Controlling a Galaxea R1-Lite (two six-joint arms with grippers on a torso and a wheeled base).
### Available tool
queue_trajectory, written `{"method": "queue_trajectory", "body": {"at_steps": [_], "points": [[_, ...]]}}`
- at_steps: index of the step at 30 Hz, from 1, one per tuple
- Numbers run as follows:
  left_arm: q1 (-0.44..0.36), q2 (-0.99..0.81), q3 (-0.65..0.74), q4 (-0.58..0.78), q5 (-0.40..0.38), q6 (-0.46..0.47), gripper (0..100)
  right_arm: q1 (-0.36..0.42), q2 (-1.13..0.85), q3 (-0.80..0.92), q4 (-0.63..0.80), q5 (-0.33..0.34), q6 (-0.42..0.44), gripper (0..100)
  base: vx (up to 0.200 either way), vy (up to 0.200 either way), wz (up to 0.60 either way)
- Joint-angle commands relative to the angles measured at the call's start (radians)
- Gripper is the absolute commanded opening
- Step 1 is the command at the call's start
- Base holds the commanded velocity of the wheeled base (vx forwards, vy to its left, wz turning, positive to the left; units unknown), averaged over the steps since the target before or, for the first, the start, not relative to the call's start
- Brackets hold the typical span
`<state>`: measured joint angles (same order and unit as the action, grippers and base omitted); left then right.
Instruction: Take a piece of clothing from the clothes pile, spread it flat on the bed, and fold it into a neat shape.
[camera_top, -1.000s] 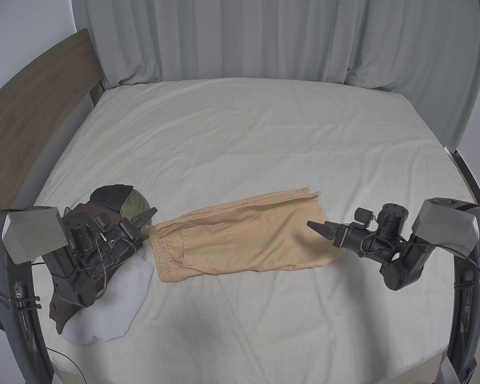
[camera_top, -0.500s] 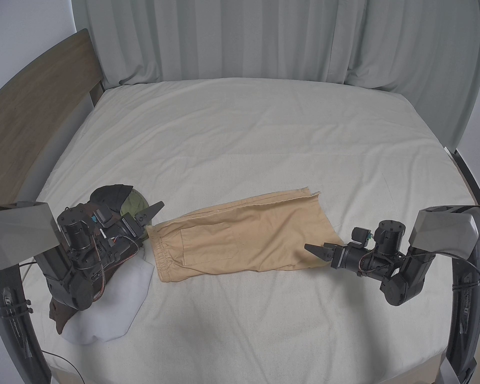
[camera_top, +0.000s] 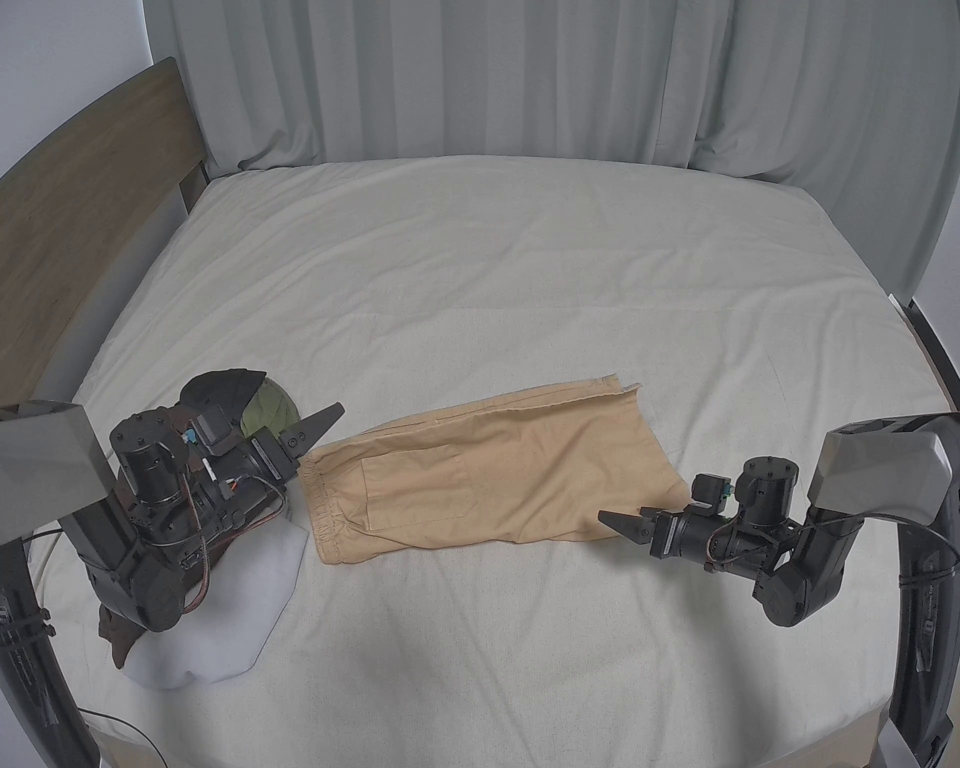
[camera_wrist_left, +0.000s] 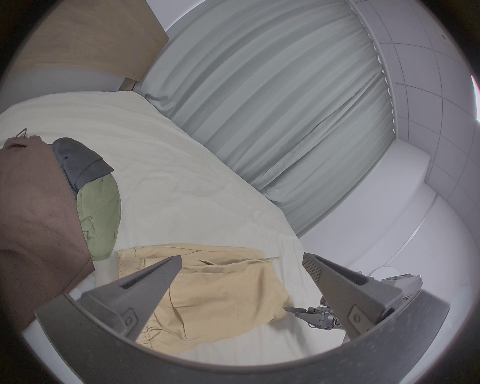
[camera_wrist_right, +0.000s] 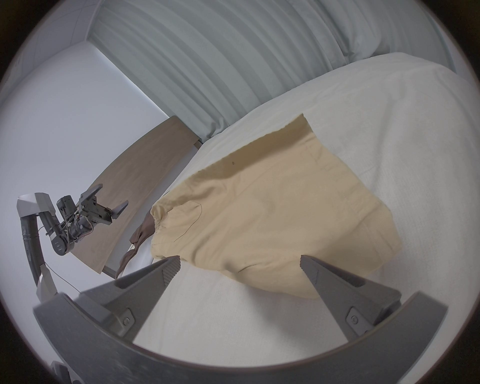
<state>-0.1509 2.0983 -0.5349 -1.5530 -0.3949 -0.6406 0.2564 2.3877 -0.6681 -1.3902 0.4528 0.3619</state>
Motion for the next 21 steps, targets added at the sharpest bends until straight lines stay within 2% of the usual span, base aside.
{"method": "queue_trajectory", "body": {"at_steps": [1, 9, 18, 21], "points": [[-0.006, -0.004, 0.012, -0.001, -0.001, 0.009, 100, 0.009, 0.008, 0.002, 0.0, -0.006, 0.0, 100, 0.0, 0.0, 0.0], [-0.038, -0.003, 0.035, -0.001, -0.001, 0.027, 100, 0.029, 0.025, 0.044, 0.0, -0.02, 0.0, 100, 0.0, 0.0, 0.0], [-0.042, 0.026, 0.064, -0.001, -0.004, 0.119, 100, 0.026, 0.047, 0.048, 0.0, -0.022, 0.0, 100, 0.0, 0.0, 0.0], [-0.042, 0.031, 0.07, -0.001, -0.004, 0.139, 100, 0.027, 0.061, 0.047, 0.013, -0.048, 0.002, 100, 0.0, 0.0, 0.0]]}}
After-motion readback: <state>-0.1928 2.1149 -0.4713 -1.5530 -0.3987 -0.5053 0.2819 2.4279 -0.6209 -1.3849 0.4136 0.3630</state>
